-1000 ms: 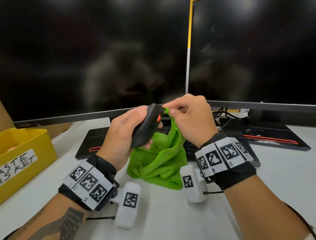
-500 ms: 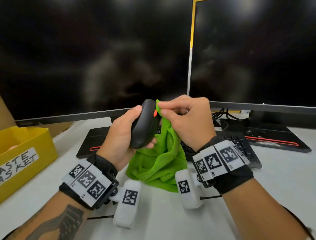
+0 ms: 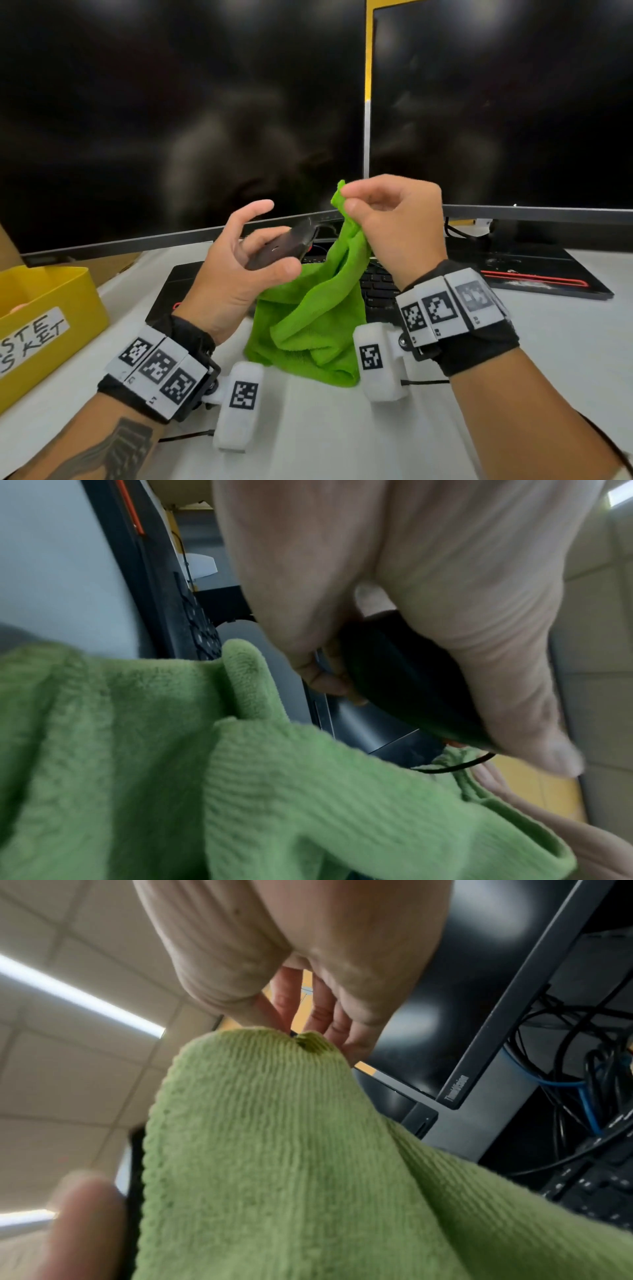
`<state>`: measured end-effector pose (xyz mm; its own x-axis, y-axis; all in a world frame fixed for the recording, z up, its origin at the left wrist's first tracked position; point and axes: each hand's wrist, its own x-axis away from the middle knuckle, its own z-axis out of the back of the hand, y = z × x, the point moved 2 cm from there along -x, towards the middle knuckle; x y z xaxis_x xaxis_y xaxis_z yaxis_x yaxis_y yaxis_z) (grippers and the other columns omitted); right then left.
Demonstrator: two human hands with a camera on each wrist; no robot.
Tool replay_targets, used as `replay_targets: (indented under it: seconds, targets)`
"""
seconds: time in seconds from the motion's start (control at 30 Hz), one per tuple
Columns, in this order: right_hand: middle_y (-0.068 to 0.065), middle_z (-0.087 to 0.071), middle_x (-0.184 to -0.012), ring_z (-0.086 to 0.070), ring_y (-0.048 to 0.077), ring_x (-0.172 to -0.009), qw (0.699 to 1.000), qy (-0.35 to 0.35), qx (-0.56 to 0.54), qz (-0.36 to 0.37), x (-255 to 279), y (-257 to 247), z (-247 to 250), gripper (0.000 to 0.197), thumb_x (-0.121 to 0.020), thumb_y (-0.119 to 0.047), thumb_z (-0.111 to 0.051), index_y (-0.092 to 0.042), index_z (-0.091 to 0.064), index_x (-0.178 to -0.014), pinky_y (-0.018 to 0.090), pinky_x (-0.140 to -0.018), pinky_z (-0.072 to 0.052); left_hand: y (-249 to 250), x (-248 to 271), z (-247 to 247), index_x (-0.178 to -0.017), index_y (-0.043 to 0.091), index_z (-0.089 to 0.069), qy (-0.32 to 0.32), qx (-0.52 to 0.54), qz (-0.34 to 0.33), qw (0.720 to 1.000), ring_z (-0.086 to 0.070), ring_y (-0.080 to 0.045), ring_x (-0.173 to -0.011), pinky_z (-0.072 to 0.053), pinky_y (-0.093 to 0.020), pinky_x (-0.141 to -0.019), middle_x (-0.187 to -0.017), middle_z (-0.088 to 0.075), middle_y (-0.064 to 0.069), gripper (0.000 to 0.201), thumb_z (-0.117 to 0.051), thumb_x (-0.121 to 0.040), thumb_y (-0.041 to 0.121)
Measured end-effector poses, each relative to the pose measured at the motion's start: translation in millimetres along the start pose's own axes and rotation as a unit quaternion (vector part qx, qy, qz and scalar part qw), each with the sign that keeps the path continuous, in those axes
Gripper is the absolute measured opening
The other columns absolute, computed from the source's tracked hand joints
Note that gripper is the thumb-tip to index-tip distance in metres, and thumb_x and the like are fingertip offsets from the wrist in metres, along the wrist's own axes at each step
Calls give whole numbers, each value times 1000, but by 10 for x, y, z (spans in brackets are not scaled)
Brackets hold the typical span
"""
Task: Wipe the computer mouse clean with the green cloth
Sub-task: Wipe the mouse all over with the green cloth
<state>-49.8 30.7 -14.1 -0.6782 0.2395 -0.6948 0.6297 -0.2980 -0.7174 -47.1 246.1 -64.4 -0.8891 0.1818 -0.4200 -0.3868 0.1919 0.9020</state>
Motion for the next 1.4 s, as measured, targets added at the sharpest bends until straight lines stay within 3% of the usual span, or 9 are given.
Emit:
replay_targets:
  seconds: [0.13,0.3,0.4,0.57,0.77,0.87,0.93,1.23,1.4]
  targets:
    - [3,-76,-81,-71,7,-72,995,2,-103,-6,-28,-101,66,21,-84,7,-74,-10,-78,-96,23,-70,-59,17,-23,40,-142,29,-53,-2,-43,-34,999,-71,-18,-117,-60,-30,-92,-126,-75,-1,118,-108,-38,34]
    - [-2,-77,-78,-70,5,-67,993,-85,-66,48,6,-227,96,14,-85,2,-78,-10,-82,-91,21,-65,-58,31,-16,49,-139,31,-55,4,-97,-67,993,-70,-15,-119,-59,-30,-99,-124,-75,3,103,-99,-46,19]
    - [0,-78,-80,-72,23,-72,984,-161,-7,76,63,-185,-9,16,-80,0,-79,-15,-84,-86,33,-67,-60,49,-11,48,-139,29,-54,5,-101,-72,992,-70,-16,-119,-59,-30,-98,-122,-76,4,102,-99,-48,20]
    - [-3,-78,-78,-74,20,-74,984,-159,50,58,69,-12,-84,16,-75,-12,-78,-26,-84,-79,45,-72,-63,54,-2,52,-136,27,-56,6,-103,-57,993,-73,-21,-114,-60,-36,-97,-119,-76,0,101,-102,-45,23]
    - [-7,-78,-74,-74,14,-69,993,-70,71,56,28,35,-17,11,-77,-14,-79,-23,-83,-79,38,-69,-64,58,-5,-37,-139,26,-53,-11,-151,-57,987,-73,-17,-115,-60,-32,-97,-123,-75,-3,104,-102,-49,4]
    - [-3,-77,-74,-69,6,-64,997,-36,3,63,-41,-51,100,11,-81,-6,-81,-17,-83,-83,21,-63,-54,71,8,-11,-139,23,-51,6,-179,-70,981,-72,-15,-115,-60,-36,-100,-124,-75,-4,105,-101,-48,8]
    - [-2,-76,-73,-67,3,-62,995,-66,-7,71,-31,-98,108,10,-82,-5,-82,-15,-82,-85,17,-60,-52,89,11,-6,-138,21,-50,16,-193,-77,978,-72,-12,-113,-60,-29,-96,-122,-75,-3,102,-99,-49,10]
    - [-2,-77,-71,-74,16,-68,987,-136,81,31,40,43,-110,3,-78,-21,-80,-22,-82,-75,40,-69,-64,142,27,-78,-135,17,-50,29,-251,-123,960,-72,-6,-107,-55,-17,-89,-114,-76,1,99,-102,-51,1]
    - [-8,-74,-61,-67,2,-58,980,-173,96,10,121,67,-209,7,-72,-23,-84,-20,-80,-67,23,-62,-50,135,11,-11,-133,17,-51,94,-262,-140,950,-70,-4,-104,-56,-18,-86,-113,-75,2,99,-104,-49,13]
